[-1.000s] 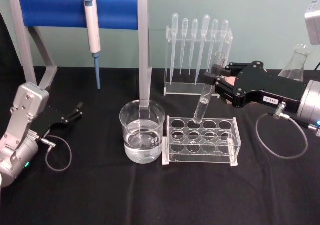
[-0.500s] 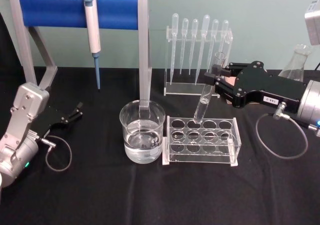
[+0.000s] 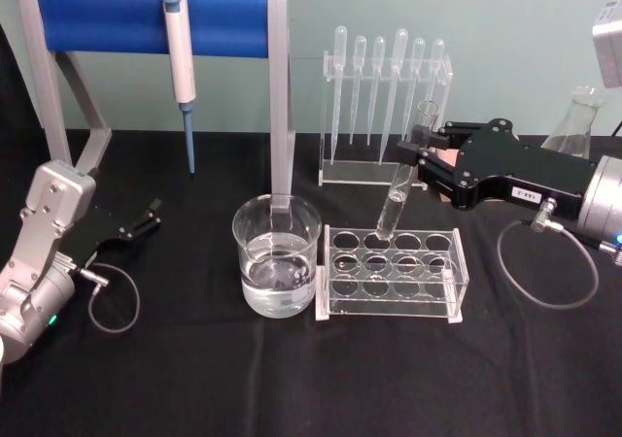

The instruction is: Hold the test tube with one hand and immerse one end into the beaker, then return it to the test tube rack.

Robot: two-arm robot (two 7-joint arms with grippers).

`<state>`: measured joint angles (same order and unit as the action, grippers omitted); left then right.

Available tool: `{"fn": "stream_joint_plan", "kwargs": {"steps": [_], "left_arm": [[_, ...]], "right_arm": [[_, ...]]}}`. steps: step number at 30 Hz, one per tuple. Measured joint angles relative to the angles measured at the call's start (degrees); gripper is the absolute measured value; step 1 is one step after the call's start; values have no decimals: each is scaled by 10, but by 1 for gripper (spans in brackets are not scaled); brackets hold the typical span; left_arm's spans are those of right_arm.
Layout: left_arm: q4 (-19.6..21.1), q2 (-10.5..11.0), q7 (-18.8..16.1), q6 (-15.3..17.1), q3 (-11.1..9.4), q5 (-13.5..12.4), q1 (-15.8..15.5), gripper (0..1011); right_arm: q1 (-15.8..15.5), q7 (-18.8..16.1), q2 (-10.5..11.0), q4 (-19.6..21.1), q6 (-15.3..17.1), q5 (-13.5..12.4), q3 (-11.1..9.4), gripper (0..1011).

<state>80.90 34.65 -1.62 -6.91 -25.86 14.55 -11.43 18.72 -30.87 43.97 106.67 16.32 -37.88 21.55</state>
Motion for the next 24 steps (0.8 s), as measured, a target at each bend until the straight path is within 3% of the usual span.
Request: {"fn": "stream_joint_plan", "kwargs": {"steps": [24], "left_arm": [[0, 0, 0, 0, 0, 0, 0, 1000]], "right_arm": [[0, 0, 0, 0, 0, 0, 0, 241]]}}
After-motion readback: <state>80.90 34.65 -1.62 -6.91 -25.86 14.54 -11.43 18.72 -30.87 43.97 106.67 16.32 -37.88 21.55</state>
